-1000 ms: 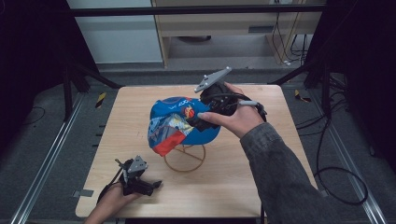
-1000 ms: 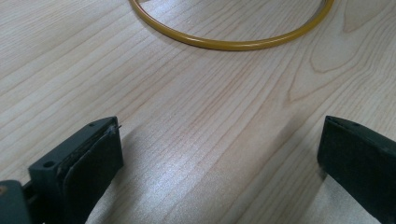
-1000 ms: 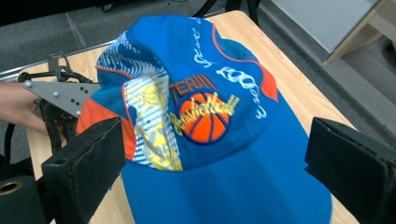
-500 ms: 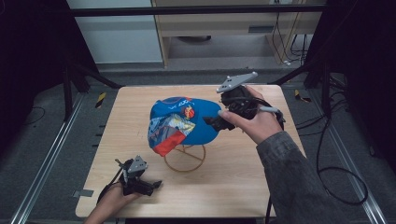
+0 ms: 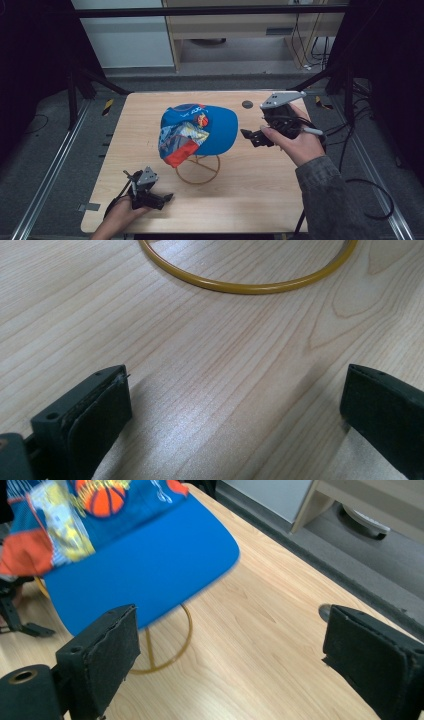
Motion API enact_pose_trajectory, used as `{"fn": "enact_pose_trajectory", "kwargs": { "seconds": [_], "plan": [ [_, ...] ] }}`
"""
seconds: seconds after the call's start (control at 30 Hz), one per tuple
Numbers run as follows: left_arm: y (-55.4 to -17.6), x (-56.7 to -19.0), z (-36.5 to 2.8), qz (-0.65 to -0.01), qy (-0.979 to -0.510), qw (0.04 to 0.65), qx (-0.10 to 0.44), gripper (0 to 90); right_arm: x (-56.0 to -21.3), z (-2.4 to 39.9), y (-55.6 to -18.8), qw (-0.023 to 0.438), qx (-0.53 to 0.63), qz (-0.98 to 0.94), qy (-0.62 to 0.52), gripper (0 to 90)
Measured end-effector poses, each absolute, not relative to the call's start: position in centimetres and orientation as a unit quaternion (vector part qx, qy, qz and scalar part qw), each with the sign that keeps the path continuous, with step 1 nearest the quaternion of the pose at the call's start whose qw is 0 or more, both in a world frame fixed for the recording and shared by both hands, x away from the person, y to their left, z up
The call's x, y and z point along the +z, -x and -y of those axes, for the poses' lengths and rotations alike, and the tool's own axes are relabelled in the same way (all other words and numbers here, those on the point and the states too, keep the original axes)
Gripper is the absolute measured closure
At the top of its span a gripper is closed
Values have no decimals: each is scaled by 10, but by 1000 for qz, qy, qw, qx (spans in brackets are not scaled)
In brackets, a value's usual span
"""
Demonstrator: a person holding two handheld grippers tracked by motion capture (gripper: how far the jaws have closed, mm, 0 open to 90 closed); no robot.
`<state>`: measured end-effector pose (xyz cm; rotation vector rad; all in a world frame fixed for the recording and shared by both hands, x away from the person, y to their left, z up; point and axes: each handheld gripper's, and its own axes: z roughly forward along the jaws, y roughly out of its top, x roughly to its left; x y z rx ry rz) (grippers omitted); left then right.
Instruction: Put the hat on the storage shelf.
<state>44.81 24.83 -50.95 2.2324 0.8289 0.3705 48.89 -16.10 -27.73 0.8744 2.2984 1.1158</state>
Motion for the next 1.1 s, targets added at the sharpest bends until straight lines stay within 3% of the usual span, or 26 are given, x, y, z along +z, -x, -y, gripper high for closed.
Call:
{"fn": "enact_pose_trajectory", "kwargs": {
  "seconds": [1.1],
  "plan": [
    [-448,-509,-248,-321,-866,357,142,0,-394,200,-474,213,371,-824,-371,114]
  ]
}}
